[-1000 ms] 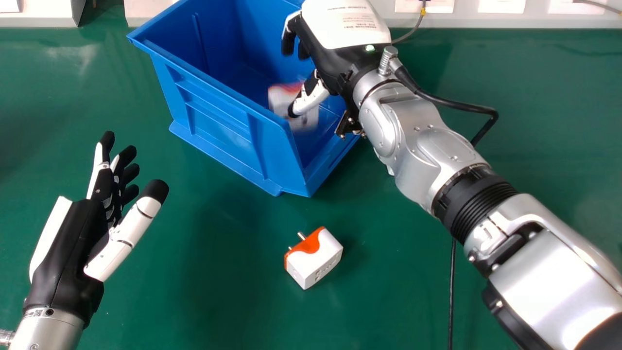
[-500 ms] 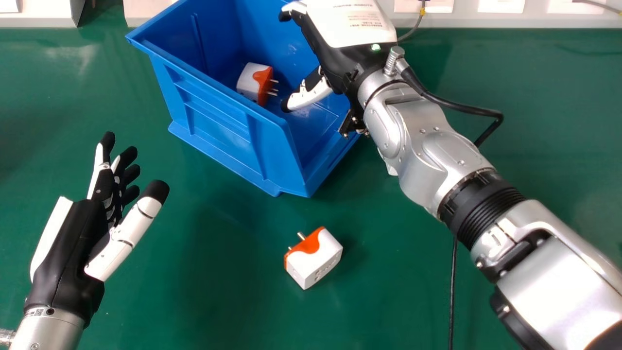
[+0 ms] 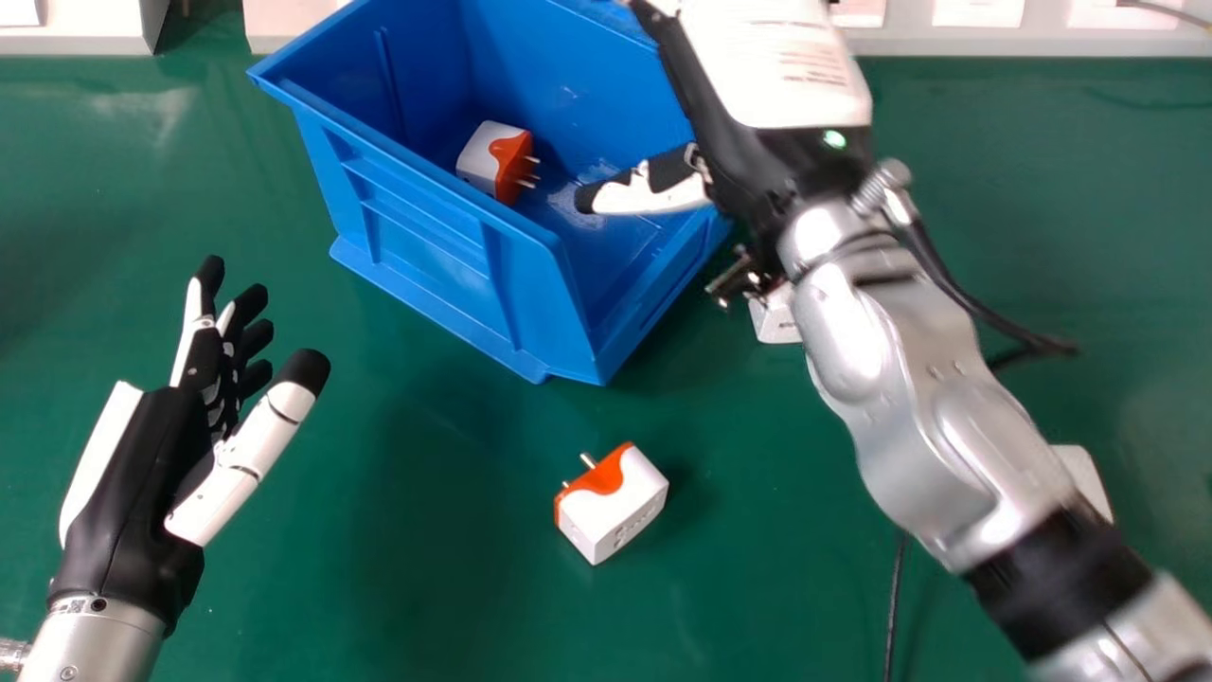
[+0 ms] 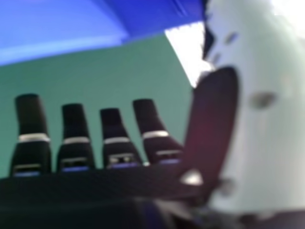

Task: Pick all objects and put in blue box

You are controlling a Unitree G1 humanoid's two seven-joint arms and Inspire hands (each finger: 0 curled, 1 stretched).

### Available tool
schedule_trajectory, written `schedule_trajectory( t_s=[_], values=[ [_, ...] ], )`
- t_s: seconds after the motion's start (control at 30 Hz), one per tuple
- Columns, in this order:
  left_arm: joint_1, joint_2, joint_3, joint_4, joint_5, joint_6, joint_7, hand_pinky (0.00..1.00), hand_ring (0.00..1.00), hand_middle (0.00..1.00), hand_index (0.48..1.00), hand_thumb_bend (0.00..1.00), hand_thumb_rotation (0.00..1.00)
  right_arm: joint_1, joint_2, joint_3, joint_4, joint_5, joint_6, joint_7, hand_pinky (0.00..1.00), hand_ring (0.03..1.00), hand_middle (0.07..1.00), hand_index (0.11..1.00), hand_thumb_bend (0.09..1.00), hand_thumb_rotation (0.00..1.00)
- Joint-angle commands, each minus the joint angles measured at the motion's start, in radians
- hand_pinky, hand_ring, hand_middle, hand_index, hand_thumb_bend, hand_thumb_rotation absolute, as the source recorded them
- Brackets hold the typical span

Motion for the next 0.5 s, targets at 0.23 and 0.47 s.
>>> schedule_trajectory(
  t_s=[0.23,0.47],
  values=[
    [-0.004,0.006,0.011,-0.004,-0.003,-0.017,-0.002,0.96,0.98,0.99,0.976,0.64,0.71,0.279,-0.044,-0.123,-0.341,-0.048,-0.026,-0.019,0.69,0.854,0.897,0.840,0.546,0.27],
    [-0.001,0.006,0.012,-0.017,-0.002,-0.007,0.000,0.96,0.98,0.99,0.977,0.64,0.71,0.420,-0.050,-0.200,-0.438,-0.040,-0.055,-0.024,0.71,0.871,0.910,0.863,0.536,0.25]
  ],
)
